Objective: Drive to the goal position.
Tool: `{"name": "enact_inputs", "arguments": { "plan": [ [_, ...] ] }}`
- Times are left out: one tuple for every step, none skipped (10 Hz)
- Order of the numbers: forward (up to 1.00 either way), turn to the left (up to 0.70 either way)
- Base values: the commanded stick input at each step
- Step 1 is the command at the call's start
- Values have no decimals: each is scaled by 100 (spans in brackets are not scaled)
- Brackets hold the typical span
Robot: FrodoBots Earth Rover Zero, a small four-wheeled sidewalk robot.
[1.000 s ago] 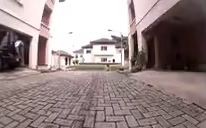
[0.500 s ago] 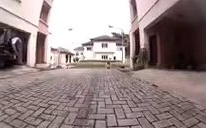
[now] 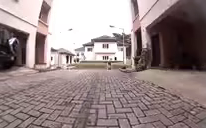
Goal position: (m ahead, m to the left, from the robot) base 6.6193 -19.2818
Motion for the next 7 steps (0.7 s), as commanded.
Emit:
{"name": "enact_inputs", "arguments": {
  "plan": [
    [50, 0],
    [50, 0],
    [50, 0],
    [50, 0],
    [50, 0],
    [50, 0],
    [50, 0]
  ]
}}
